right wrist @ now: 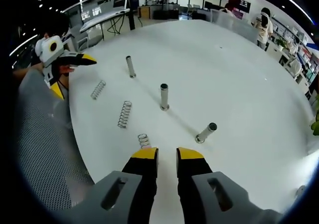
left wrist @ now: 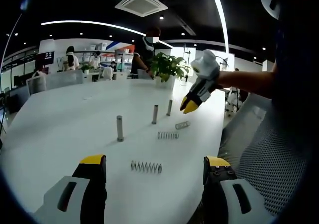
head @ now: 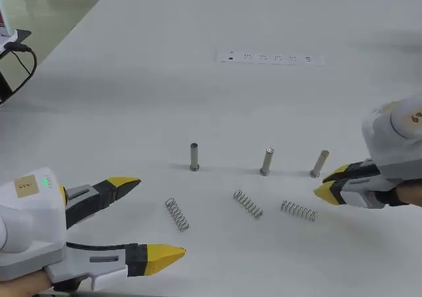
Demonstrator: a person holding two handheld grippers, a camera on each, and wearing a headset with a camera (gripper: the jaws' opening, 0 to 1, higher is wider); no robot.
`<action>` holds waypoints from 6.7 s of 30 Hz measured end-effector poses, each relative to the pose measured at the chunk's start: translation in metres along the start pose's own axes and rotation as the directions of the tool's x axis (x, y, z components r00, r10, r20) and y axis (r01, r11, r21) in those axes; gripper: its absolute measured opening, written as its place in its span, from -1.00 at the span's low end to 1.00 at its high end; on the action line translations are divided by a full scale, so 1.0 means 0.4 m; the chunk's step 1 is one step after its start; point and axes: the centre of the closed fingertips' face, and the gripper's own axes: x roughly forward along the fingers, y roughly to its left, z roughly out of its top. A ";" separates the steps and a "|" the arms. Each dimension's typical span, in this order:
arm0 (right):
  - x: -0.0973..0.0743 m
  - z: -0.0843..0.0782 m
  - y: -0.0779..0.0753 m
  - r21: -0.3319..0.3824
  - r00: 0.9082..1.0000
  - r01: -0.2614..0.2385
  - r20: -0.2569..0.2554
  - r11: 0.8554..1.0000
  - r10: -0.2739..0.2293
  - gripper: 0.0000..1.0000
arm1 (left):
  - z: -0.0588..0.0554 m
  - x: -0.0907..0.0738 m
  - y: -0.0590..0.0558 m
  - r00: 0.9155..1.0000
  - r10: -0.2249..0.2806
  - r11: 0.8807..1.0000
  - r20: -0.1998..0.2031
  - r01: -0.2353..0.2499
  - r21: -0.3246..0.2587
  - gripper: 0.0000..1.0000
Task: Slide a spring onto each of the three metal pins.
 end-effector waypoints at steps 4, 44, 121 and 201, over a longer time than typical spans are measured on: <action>0.014 0.014 0.036 -0.047 0.999 -0.042 -0.015 0.998 0.041 -0.74 | 0.000 -0.001 0.001 1.000 0.002 1.000 0.002 -0.002 -0.001 0.53; 0.109 -0.021 0.078 -0.272 0.960 -0.155 -0.270 0.950 0.079 -0.83 | 0.008 -0.002 0.007 1.000 0.007 1.000 0.025 -0.006 -0.017 0.51; -0.162 0.418 0.302 -0.098 0.856 -0.340 0.380 0.935 0.351 -0.84 | 0.278 0.055 -0.117 0.948 -0.286 0.957 0.136 0.275 0.096 -0.56; -0.183 0.228 0.379 -0.452 0.891 -0.453 -0.214 0.768 0.400 -0.83 | 0.224 0.082 -0.260 0.893 -0.435 0.857 -0.113 0.449 0.253 -0.96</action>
